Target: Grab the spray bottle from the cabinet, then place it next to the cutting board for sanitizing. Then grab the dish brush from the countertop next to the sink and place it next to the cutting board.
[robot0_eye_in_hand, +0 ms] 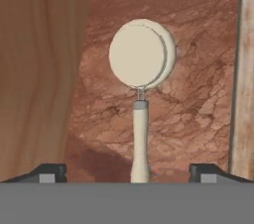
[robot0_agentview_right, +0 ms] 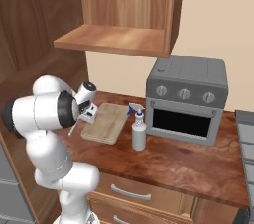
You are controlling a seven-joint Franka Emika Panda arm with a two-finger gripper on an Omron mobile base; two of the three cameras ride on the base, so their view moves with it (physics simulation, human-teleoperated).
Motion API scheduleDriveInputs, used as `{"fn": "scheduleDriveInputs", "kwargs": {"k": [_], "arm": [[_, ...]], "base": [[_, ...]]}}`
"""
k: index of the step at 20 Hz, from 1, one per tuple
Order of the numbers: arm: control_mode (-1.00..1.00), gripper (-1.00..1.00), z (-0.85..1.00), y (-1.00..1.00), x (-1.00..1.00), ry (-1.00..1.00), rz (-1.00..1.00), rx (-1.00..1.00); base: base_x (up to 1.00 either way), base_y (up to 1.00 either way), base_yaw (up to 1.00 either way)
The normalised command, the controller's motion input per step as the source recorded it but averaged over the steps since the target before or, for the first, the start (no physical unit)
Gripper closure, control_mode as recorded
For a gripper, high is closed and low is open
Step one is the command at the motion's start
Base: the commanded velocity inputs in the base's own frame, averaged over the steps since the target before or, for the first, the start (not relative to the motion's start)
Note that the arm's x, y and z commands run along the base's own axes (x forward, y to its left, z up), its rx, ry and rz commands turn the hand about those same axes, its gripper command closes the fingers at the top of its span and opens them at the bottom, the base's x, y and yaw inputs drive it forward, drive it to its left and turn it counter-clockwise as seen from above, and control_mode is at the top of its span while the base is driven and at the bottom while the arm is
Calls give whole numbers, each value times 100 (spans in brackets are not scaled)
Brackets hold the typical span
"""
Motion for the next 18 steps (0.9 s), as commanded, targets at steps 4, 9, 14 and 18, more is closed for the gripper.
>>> {"fn": "scheduleDriveInputs", "kwargs": {"k": [4, 9, 14, 18], "arm": [[-100, -100, 48, -14, -54, -3, 0, 8], [-100, -100, 58, -32, -68, -6, 0, 11], [-100, -100, 64, -29, -82, -10, 0, 11], [-100, -100, 82, -22, -81, -10, 0, 11]], "base": [[0, 0, 0], [0, 0, 0], [0, 0, 0], [0, 0, 0]]}}
